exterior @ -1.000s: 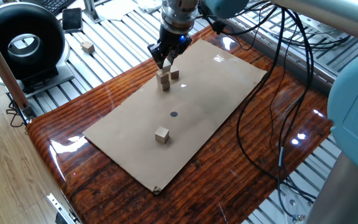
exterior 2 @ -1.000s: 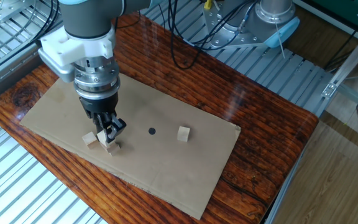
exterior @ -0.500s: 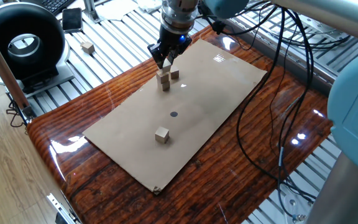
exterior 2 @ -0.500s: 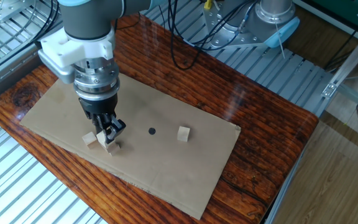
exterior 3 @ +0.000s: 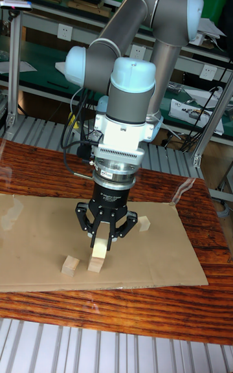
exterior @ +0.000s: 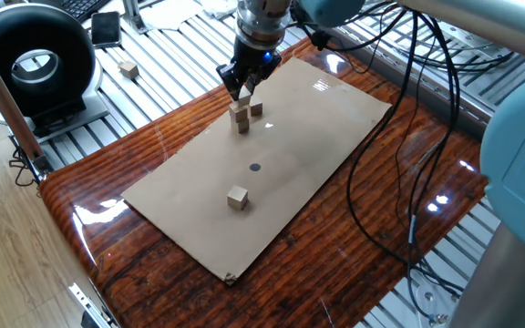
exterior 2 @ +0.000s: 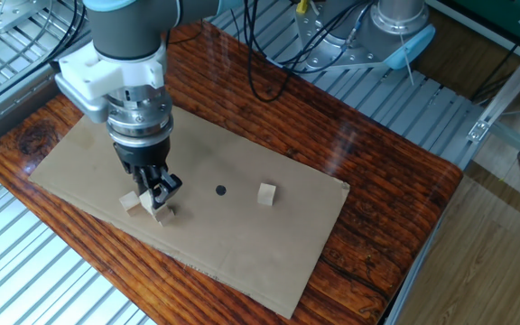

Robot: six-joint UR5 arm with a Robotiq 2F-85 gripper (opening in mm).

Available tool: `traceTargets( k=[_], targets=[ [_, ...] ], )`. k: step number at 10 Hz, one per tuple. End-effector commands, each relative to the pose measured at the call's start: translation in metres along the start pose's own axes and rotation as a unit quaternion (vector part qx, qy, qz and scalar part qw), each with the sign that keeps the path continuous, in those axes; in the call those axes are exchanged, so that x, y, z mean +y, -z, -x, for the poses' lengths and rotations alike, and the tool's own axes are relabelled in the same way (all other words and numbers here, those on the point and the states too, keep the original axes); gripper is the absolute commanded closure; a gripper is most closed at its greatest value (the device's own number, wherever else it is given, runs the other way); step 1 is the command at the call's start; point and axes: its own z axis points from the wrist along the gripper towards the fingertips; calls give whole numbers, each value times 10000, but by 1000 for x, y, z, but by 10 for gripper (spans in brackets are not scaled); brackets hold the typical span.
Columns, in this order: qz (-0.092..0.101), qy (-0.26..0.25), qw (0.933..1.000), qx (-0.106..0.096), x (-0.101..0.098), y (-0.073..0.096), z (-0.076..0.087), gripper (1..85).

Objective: Stack the blocks in a vertical line of five

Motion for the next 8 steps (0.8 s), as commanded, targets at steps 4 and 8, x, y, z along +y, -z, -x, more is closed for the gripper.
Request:
traceTargets(
  k=[4,8],
  targets=[
    [64,-8,10000,37,2,-1,0,847],
    [128,-8,9998,166,1,1,-5,847]
  ],
)
